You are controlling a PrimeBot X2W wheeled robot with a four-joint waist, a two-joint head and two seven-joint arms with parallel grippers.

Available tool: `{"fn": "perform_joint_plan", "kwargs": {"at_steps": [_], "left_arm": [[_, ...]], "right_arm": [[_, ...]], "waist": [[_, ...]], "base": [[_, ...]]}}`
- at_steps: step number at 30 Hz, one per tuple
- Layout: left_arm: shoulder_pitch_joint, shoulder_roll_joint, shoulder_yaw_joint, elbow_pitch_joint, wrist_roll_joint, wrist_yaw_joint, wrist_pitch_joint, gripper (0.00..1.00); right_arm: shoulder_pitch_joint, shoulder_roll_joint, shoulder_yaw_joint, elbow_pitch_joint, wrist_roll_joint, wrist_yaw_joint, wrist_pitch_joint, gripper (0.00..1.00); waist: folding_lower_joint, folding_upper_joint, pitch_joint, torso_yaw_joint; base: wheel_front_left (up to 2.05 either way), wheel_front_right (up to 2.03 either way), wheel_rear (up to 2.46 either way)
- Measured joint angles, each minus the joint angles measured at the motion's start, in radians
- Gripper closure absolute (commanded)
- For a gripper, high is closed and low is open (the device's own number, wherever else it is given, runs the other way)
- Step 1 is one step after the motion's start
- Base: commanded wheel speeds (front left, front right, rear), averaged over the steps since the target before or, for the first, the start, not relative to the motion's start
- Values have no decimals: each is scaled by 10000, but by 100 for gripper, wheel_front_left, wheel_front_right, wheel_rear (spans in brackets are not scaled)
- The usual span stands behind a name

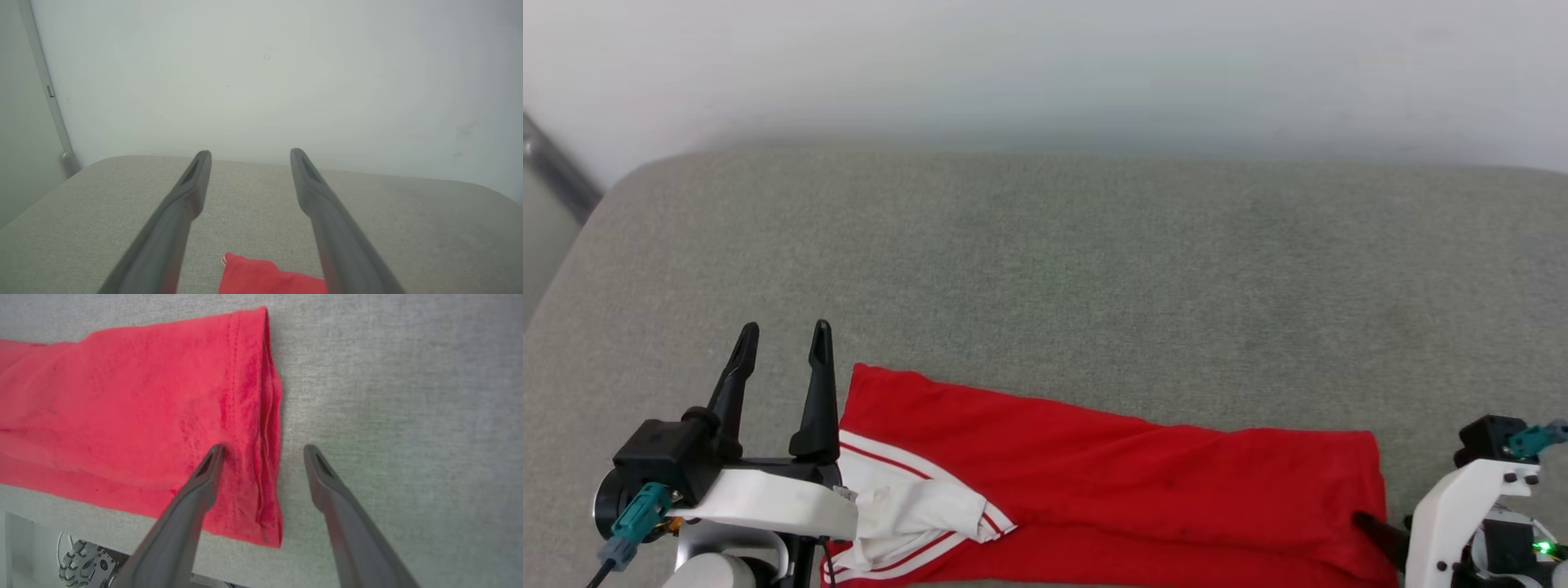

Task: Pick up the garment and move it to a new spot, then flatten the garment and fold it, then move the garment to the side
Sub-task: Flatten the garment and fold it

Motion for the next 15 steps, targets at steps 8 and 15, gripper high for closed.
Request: {"fn": "perform_joint_plan", "kwargs": {"at_steps": [8, 15], "left_arm": [[-10, -293, 219, -92, 349, -295, 0, 0], [154, -353, 357, 63, 476, -370, 0, 0]], "right_arm": [[-632, 63, 433, 1384, 477, -2, -171, 62], [-812, -121, 924, 1645, 715, -2, -499, 100]], "waist": [[1, 0, 530, 354], [1, 0, 309, 261]], "base": [[0, 0, 0], [0, 0, 0]]}}
